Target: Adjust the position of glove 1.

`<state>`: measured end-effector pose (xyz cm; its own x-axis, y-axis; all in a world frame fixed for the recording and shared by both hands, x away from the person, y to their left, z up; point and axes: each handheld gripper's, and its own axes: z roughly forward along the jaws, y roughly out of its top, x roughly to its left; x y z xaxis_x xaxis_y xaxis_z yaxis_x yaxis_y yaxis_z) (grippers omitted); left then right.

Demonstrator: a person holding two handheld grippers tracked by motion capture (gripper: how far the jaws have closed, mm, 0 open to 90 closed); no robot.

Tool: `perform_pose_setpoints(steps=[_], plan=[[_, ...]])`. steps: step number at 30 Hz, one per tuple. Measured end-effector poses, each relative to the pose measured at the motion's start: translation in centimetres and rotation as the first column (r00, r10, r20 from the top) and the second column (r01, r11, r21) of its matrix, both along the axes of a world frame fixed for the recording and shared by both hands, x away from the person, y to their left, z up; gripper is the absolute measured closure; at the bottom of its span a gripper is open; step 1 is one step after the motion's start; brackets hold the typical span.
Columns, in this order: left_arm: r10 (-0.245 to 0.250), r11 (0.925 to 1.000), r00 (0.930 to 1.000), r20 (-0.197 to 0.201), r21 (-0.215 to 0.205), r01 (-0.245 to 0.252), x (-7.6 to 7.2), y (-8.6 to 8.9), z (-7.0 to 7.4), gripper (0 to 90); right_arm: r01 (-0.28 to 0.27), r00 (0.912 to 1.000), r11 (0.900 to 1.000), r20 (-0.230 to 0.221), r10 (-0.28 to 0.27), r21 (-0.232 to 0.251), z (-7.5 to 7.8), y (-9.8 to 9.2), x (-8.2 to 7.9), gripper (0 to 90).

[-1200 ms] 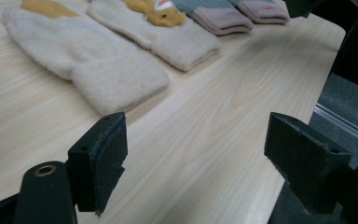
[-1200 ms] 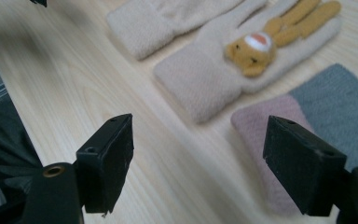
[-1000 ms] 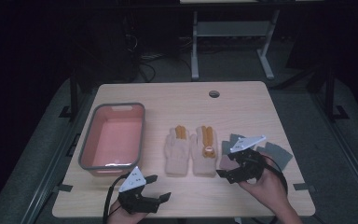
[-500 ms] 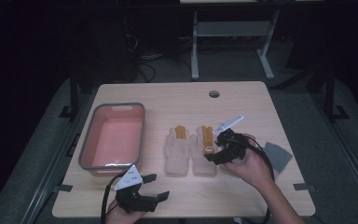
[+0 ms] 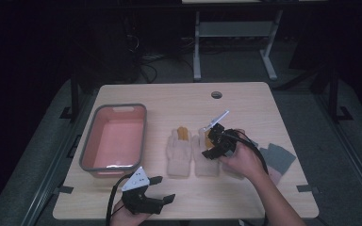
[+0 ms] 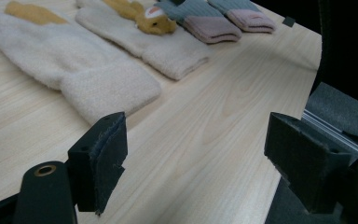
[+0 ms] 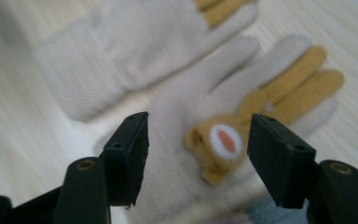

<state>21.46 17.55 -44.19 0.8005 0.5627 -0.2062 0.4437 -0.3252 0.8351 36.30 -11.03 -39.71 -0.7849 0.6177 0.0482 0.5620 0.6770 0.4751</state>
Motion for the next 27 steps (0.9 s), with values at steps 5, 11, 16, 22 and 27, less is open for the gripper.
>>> perform_pose_setpoints(steps=[5,11,16,22,27], plan=[[0.002,1.0000,1.0000,-0.004,-0.007,-0.002,0.1,0.0,0.0,21.3,0.031,0.9986,0.999,-0.042,-0.033,-0.043,-1.1,0.1,1.0,43.5],[0.010,0.9998,0.9999,-0.008,-0.016,-0.010,0.1,0.0,0.0,21.2,0.039,0.9958,0.995,-0.079,-0.046,-0.087,-2.4,0.7,1.8,45.7],[0.011,0.9998,0.9999,-0.008,-0.016,-0.011,0.1,0.1,0.0,21.2,0.070,0.9941,0.990,-0.074,-0.079,-0.122,-3.8,1.0,1.8,50.4],[0.012,0.9999,0.9999,-0.003,-0.010,-0.012,0.1,0.1,0.0,21.2,0.083,0.9936,0.989,-0.066,-0.092,-0.126,-3.8,0.9,1.8,56.0],[0.012,0.9999,0.9999,0.001,-0.006,-0.012,0.1,0.2,0.1,21.2,0.082,0.9943,0.987,-0.056,-0.090,-0.136,-3.8,0.9,1.8,59.8]])
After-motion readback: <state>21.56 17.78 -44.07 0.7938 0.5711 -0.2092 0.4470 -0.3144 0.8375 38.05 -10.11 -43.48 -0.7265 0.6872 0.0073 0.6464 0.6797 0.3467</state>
